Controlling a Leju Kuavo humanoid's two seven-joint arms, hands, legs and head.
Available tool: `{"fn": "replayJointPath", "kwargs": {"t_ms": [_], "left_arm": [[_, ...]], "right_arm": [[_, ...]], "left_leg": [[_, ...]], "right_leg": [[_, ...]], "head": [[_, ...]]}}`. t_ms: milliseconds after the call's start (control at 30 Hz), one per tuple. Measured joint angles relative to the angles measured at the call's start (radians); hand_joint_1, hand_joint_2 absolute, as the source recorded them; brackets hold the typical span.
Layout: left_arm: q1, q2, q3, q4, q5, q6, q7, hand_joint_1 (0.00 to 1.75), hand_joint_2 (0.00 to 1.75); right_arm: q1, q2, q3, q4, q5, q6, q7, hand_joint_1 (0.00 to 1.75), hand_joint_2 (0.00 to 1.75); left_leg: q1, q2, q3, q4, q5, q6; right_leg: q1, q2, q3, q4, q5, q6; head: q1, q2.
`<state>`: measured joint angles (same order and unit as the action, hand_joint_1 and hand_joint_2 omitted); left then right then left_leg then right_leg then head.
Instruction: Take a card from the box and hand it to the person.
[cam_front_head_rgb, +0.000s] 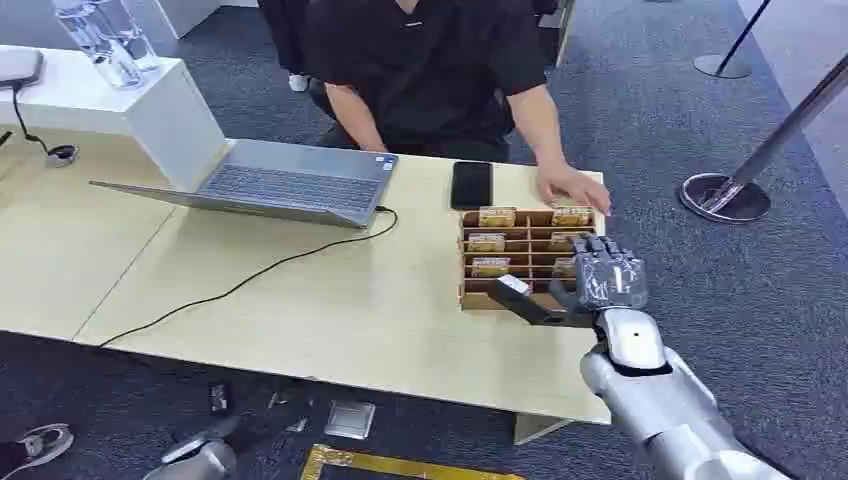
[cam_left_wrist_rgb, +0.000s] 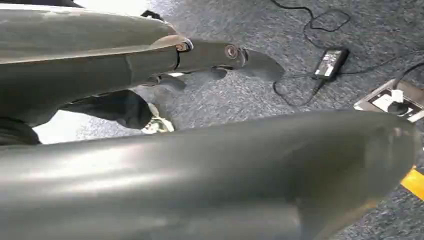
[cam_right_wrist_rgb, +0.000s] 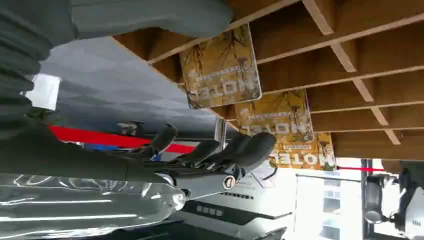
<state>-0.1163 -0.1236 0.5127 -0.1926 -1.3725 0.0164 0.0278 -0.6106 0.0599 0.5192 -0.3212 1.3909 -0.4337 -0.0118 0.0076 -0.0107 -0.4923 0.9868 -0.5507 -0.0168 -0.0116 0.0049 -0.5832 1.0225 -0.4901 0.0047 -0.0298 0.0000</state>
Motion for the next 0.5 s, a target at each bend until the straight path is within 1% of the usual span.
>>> {"fn": "replayJointPath", "kwargs": {"t_ms": [33,100,500], "left_arm": [[0.0,0.0,0.0,0.0,0.0,0.0,0.0,0.0,0.0],[0.0,0.0,0.0,0.0,0.0,0.0,0.0,0.0,0.0],[-0.002,0.0,0.0,0.0,0.0,0.0,-0.001,0.0,0.0]], "right_arm": [[-0.001,-0.001,0.0,0.0,0.0,0.004,0.0,0.63,1.75],[-0.005,-0.003,0.0,0.002,0.0,0.01,0.0,0.65,1.75],[-0.027,-0.011,0.0,0.015,-0.004,0.022,0.002,0.65,1.75]], "left_leg": [[0.0,0.0,0.0,0.0,0.0,0.0],[0.0,0.0,0.0,0.0,0.0,0.0],[0.0,0.0,0.0,0.0,0.0,0.0]], "right_leg": [[0.0,0.0,0.0,0.0,0.0,0.0],[0.0,0.0,0.0,0.0,0.0,0.0],[0.0,0.0,0.0,0.0,0.0,0.0]], "head": [[0.0,0.0],[0.0,0.0],[0.0,0.0]]}}
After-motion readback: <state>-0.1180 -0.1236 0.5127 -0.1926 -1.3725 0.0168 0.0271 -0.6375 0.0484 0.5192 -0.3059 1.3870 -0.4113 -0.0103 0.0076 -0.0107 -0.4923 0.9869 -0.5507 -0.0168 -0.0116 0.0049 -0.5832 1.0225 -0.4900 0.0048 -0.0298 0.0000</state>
